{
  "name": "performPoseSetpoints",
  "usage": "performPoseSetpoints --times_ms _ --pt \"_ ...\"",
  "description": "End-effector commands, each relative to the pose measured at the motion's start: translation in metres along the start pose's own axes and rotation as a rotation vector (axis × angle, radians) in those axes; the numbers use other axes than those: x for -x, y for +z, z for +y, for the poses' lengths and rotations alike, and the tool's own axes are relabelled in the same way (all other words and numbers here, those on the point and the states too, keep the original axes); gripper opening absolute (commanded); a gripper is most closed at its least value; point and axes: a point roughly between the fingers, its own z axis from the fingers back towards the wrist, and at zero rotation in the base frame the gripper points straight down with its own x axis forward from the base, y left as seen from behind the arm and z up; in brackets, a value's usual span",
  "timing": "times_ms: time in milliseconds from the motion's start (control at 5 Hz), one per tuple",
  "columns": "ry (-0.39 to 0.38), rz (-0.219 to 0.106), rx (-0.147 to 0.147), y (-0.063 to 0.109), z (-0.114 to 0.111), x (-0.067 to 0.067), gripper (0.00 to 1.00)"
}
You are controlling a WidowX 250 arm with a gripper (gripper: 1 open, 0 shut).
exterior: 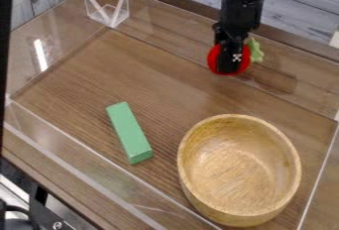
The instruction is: Move the red object to the right side of the table
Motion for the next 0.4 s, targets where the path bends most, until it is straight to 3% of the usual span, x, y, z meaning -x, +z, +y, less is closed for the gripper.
performPoseSetpoints --times_ms 0,200 --pt "0.06 -0.044 -0.048 0.0163 -0.0018 -0.0072 0.0" --pt "0.129 -0.054 -0.052 0.0145 -0.0024 -0.0081 0.0"
